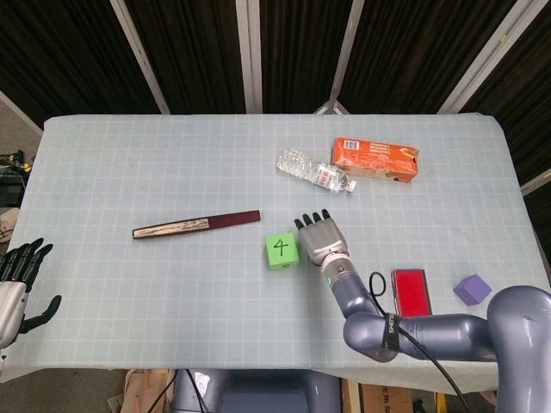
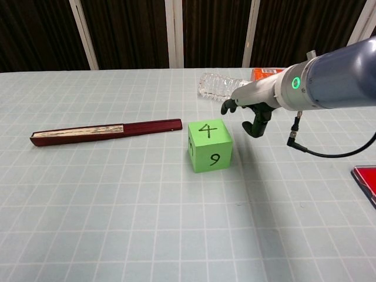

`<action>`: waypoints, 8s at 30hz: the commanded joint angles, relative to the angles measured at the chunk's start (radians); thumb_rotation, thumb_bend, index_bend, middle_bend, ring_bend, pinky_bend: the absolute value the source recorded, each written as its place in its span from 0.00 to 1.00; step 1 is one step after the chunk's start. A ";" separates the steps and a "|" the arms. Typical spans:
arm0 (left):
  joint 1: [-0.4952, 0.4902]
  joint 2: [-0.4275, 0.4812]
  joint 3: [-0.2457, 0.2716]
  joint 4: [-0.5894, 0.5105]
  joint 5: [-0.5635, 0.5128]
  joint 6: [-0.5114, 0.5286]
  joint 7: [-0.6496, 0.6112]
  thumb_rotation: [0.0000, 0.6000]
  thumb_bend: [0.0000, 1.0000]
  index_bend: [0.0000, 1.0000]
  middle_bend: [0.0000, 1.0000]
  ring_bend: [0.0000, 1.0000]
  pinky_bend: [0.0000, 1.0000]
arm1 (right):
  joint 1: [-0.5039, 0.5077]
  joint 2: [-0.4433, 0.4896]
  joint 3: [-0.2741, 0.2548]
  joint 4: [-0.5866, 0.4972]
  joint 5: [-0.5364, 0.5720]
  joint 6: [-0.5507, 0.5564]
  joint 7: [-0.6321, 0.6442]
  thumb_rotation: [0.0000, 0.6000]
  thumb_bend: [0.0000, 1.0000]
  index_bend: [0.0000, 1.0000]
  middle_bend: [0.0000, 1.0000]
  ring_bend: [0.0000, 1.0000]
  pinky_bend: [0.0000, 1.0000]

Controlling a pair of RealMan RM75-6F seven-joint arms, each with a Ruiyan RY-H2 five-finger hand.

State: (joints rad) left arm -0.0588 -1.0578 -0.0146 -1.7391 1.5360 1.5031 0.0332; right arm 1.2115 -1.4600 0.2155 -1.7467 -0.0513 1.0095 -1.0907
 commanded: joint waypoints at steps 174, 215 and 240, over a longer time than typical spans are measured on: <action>-0.002 0.029 0.022 0.000 0.045 0.004 -0.079 1.00 0.44 0.08 0.00 0.00 0.04 | 0.227 0.133 -0.176 -0.102 -0.285 -0.583 1.098 1.00 0.94 0.14 0.13 0.18 0.00; -0.003 0.032 0.018 0.005 0.038 0.004 -0.092 1.00 0.44 0.08 0.00 0.00 0.04 | 0.225 0.131 -0.130 0.008 -0.379 -0.694 1.292 1.00 0.94 0.14 0.13 0.18 0.00; 0.007 0.028 0.025 -0.005 0.052 0.022 -0.072 1.00 0.44 0.08 0.00 0.00 0.04 | -0.176 0.610 -0.459 -0.368 -0.774 0.105 0.910 1.00 0.94 0.14 0.13 0.13 0.00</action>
State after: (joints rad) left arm -0.0514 -1.0292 0.0101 -1.7436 1.5878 1.5257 -0.0389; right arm 1.2161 -0.9299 -0.1338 -2.0267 -0.6573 0.8380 -0.0347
